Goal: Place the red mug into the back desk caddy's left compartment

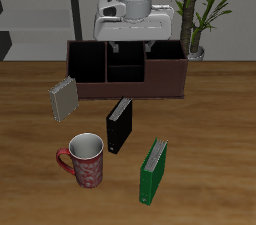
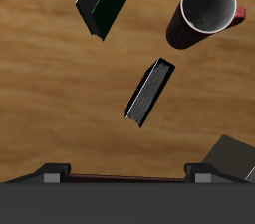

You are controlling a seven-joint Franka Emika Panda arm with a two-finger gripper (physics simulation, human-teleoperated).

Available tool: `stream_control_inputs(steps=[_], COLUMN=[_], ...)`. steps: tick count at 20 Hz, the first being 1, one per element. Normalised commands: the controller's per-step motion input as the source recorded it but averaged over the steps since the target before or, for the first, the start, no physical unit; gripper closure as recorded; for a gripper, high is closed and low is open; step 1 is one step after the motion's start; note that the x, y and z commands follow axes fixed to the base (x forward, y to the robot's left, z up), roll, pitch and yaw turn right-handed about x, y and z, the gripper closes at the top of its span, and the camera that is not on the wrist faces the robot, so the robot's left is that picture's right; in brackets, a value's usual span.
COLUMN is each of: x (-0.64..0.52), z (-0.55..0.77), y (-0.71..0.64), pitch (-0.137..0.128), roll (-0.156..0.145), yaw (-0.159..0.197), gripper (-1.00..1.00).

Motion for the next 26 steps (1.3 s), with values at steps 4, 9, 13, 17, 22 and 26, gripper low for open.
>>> stream_control_inputs(steps=[4, 9, 13, 17, 22, 26], x=[-0.05, 0.14, 0.29, 0.25, 0.21, 0.40], z=[-0.02, -0.04, 0.08, 0.11, 0.11, 0.13], y=[0.14, -0.02, -0.22, -0.18, -0.20, -0.50], pitch=[-0.009, 0.004, -0.035, -0.014, -0.023, -0.040], roll=[0.012, -0.005, -0.060, -0.035, -0.015, 0.005], yaw=[0.003, -0.021, 0.006, -0.032, -0.002, -0.026], gripper=[-1.00, -1.00, -1.00, -1.00, -1.00, -1.00])
